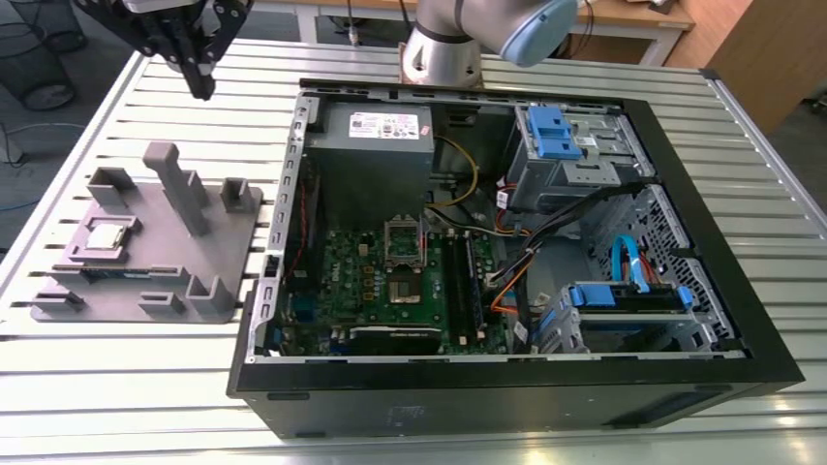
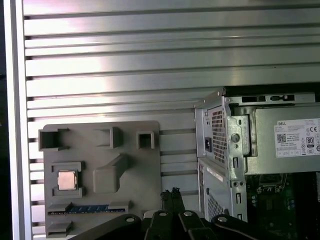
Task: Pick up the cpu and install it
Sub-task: 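Reach for the cpu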
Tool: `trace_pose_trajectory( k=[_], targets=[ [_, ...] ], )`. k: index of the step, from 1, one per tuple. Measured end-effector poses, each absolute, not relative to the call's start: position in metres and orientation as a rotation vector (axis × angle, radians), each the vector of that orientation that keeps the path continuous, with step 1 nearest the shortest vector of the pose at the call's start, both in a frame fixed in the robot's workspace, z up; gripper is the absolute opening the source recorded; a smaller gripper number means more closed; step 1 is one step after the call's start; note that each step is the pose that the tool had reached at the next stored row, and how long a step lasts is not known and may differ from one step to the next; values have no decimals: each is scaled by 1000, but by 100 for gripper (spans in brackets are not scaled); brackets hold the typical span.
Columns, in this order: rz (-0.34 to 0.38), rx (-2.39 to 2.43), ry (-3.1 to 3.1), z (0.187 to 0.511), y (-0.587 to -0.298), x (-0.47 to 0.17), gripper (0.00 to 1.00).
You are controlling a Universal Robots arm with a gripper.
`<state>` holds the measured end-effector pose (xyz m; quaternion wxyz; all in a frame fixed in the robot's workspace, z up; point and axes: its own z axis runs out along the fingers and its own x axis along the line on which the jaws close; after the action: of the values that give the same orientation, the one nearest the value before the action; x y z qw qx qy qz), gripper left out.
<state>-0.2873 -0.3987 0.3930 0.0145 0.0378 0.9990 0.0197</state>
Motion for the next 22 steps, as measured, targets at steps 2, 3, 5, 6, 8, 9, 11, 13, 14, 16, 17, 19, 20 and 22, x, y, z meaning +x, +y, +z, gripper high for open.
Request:
trace_pose_trajectory(
  k=[2,3,5,6,8,9,11,13,14,16,17,19,20,22],
  targets=[
    [61,118,3110,393,-399,-289,11],
    [61,118,3110,393,-399,-290,11],
    [61,118,3109,393,-399,-292,11],
    [61,118,3109,393,-399,-293,11],
    [61,118,3109,393,-399,-295,11],
    [61,118,3109,393,-399,-296,11],
    [61,118,3109,393,-399,-298,11],
    [61,118,3109,393,-399,-300,11],
    [61,118,3109,393,-399,-300,11],
    [61,118,3108,393,-399,-302,11],
    [61,118,3108,393,-399,-303,11],
    [61,118,3108,393,-399,-305,11],
    [61,118,3108,393,-399,-306,11],
    [61,118,3108,393,-399,-308,11]
  ],
)
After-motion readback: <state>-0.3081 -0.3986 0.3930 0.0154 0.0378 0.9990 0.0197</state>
